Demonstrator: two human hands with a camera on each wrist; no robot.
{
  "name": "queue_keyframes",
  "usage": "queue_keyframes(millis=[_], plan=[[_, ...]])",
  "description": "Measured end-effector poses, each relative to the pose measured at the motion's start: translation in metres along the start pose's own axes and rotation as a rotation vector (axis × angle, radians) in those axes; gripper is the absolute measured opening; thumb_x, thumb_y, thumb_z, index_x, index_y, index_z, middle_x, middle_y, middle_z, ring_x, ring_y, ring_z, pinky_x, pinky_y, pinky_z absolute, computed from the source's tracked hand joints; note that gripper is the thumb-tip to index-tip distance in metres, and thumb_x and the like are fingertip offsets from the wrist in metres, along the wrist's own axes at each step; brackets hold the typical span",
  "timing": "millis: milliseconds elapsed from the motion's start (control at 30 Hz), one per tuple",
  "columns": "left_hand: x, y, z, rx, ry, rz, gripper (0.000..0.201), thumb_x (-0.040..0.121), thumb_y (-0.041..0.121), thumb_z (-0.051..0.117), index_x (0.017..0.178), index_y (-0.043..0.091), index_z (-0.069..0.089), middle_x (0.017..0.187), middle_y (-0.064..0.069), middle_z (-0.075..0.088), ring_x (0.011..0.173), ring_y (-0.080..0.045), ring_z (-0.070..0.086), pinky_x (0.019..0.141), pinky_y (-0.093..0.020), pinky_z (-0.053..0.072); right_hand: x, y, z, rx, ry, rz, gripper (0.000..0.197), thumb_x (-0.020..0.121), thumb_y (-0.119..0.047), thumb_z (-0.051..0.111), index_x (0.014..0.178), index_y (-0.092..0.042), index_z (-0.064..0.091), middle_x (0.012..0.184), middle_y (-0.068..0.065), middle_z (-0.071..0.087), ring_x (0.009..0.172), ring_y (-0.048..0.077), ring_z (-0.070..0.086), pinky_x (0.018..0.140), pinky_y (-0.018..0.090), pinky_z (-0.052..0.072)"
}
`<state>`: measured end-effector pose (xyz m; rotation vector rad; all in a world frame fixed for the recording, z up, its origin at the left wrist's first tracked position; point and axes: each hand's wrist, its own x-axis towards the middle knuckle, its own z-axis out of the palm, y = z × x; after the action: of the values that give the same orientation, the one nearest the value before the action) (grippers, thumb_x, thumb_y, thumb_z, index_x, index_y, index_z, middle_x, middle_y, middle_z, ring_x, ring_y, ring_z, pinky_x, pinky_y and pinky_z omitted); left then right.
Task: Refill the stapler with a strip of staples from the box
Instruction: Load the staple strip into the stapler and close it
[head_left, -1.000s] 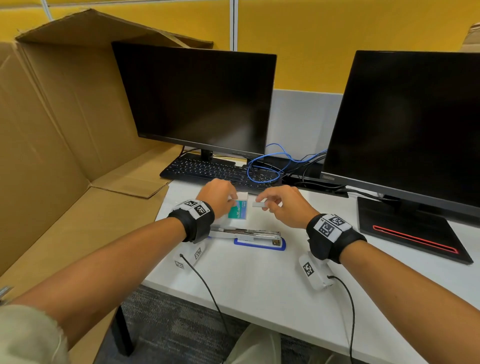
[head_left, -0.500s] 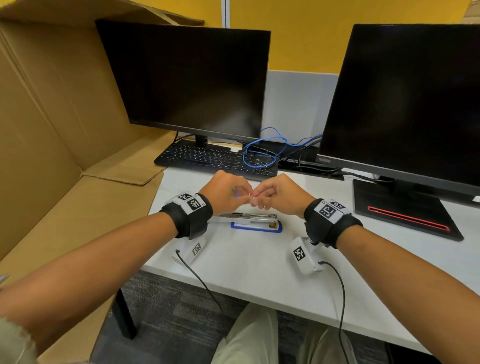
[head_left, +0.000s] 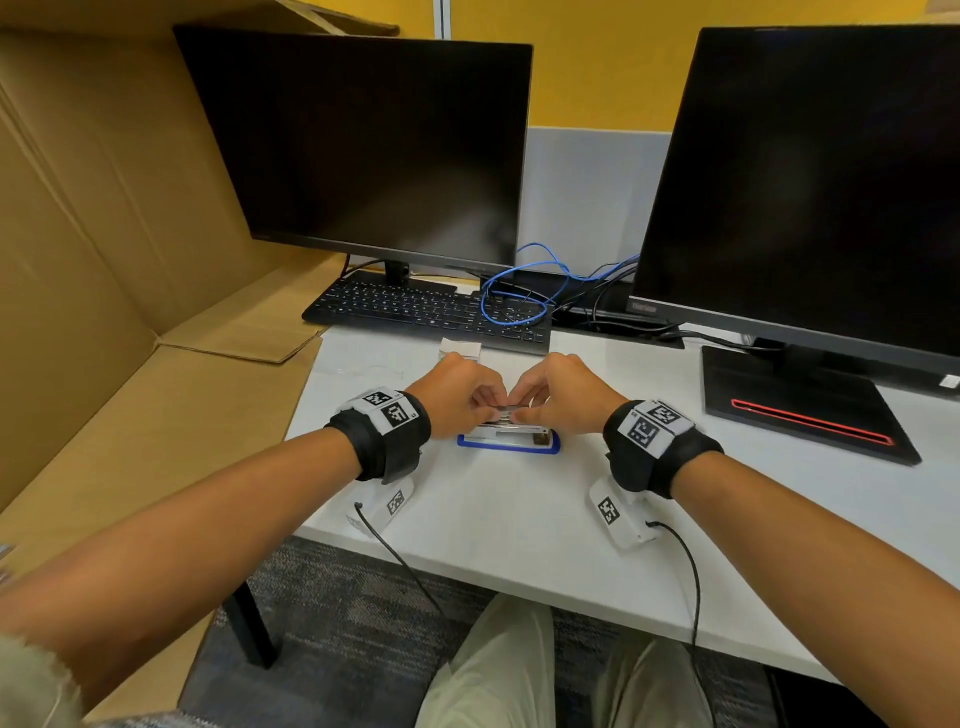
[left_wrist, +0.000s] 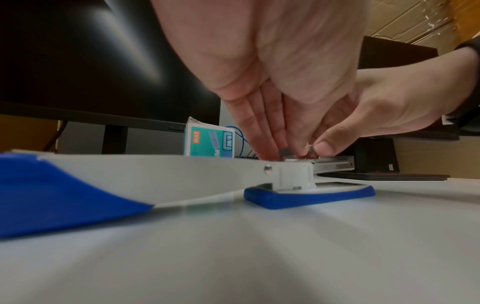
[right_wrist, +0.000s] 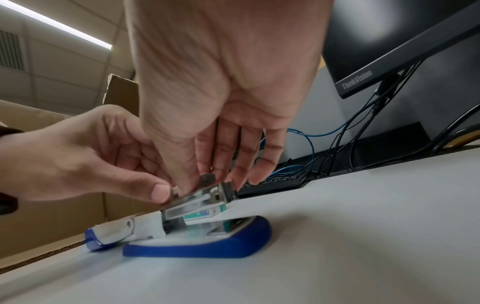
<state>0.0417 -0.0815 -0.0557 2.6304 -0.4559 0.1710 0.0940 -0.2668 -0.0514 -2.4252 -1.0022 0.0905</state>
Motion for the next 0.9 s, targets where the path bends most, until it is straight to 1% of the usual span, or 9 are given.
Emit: queue_keyframes(millis=[67,200,267,367,433,567,667,733,900], plan=[[0.002,0.001,0.0,-0.005,-0.024,-0.017,0.014,0.081,0.012,0.074,0.095,0.01,0.074,0.086,-0.007,0.076,0.077,-0.014,0.071,0.073,-0.016,0.054,0.0,0.0,0.0,-0.001,0.002,0.001,0.019,0.079,-0.024,0.079,0.095,-0.015,0.08,0.089,0.001,0.077,0.074,0.009,0.065,0.065,0.011,0.048],[0.005,0.003,0.0,-0.004,-0.064,-0.031,0.014,0.08,0.012,0.074,0.095,0.011,0.074,0.086,-0.006,0.076,0.077,-0.014,0.071,0.077,-0.024,0.059,0.0,0.002,-0.002,0.024,-0.026,0.016,0.02,0.078,-0.025,0.079,0.096,-0.015,0.08,0.089,0.002,0.078,0.079,0.013,0.072,0.073,0.021,0.058],[0.006,0.003,-0.001,-0.004,-0.075,-0.036,0.016,0.081,0.015,0.075,0.096,0.011,0.074,0.086,-0.006,0.076,0.076,-0.012,0.071,0.076,-0.021,0.058,0.001,0.004,-0.003,0.037,-0.029,0.017,0.019,0.078,-0.025,0.079,0.094,-0.015,0.08,0.087,0.002,0.078,0.078,0.013,0.073,0.076,0.024,0.06],[0.004,0.003,-0.003,-0.024,-0.11,-0.048,0.026,0.077,0.021,0.079,0.1,0.011,0.072,0.088,-0.004,0.076,0.078,-0.011,0.071,0.074,-0.017,0.057,-0.001,0.006,-0.004,0.057,-0.025,0.03,0.018,0.077,-0.023,0.08,0.092,-0.014,0.08,0.085,0.002,0.078,0.075,0.013,0.073,0.075,0.024,0.061],[0.003,0.002,-0.003,-0.016,-0.133,-0.061,0.03,0.074,0.021,0.081,0.101,0.01,0.071,0.089,-0.004,0.075,0.08,-0.013,0.072,0.076,-0.022,0.059,-0.002,0.006,-0.005,0.072,-0.026,0.04,0.016,0.076,-0.022,0.081,0.089,-0.014,0.08,0.082,0.002,0.078,0.074,0.014,0.074,0.074,0.026,0.062],[0.004,0.003,-0.002,0.021,-0.138,-0.071,0.027,0.073,0.019,0.082,0.097,0.011,0.072,0.088,-0.004,0.075,0.079,-0.016,0.072,0.078,-0.033,0.061,-0.003,0.004,-0.004,0.027,-0.03,0.046,0.015,0.074,-0.022,0.082,0.085,-0.013,0.08,0.078,0.003,0.078,0.073,0.018,0.073,0.077,0.03,0.06],[0.004,0.005,-0.003,0.044,-0.137,-0.074,0.025,0.073,0.021,0.081,0.096,0.014,0.074,0.088,-0.002,0.076,0.077,-0.016,0.072,0.078,-0.033,0.06,-0.001,0.0,-0.005,-0.021,-0.032,0.045,0.015,0.073,-0.024,0.083,0.084,-0.014,0.081,0.077,0.003,0.078,0.073,0.019,0.072,0.078,0.035,0.06],[0.005,0.006,-0.004,0.059,-0.123,-0.068,0.023,0.074,0.022,0.08,0.096,0.016,0.076,0.088,-0.001,0.076,0.076,-0.015,0.071,0.079,-0.031,0.058,0.0,-0.003,-0.006,-0.048,-0.039,0.041,0.016,0.073,-0.025,0.083,0.084,-0.014,0.081,0.077,0.003,0.078,0.073,0.019,0.072,0.078,0.034,0.059],[0.006,0.008,-0.003,0.09,-0.107,-0.058,0.02,0.074,0.021,0.081,0.094,0.018,0.078,0.087,0.0,0.077,0.075,-0.014,0.07,0.079,-0.03,0.057,-0.001,-0.007,-0.01,-0.091,-0.065,0.015,0.019,0.071,-0.027,0.085,0.087,-0.016,0.082,0.078,0.001,0.078,0.072,0.018,0.072,0.079,0.028,0.055]])
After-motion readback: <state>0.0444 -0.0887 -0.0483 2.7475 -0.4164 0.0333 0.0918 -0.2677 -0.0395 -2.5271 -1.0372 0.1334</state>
